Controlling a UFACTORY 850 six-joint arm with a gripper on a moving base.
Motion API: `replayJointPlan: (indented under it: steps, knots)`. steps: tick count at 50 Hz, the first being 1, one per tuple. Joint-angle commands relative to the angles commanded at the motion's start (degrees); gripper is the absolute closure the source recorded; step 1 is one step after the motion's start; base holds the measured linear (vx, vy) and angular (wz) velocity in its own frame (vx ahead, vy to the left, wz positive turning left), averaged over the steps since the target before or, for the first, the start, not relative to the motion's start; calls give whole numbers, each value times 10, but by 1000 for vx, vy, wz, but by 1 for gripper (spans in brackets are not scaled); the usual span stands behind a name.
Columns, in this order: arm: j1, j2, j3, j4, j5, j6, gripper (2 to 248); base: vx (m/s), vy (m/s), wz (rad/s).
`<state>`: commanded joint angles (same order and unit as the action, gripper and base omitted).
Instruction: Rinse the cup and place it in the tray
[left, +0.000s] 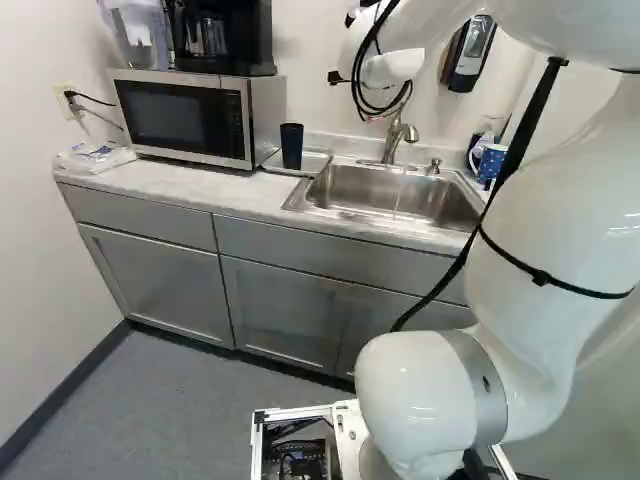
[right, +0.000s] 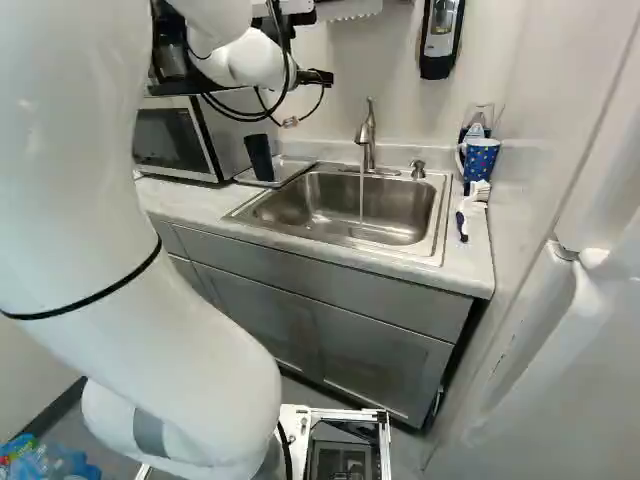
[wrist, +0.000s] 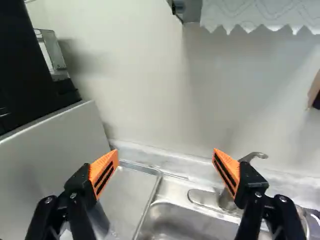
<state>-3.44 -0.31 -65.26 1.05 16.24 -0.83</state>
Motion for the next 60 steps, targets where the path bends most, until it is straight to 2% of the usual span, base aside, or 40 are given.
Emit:
replayJointPlan:
  steps: [30,60]
  knots:
    - [-46,-10,-10,0,0,0,3,0,0,0]
    - [-71,-63,-64,0,0,0,3,0,0,0]
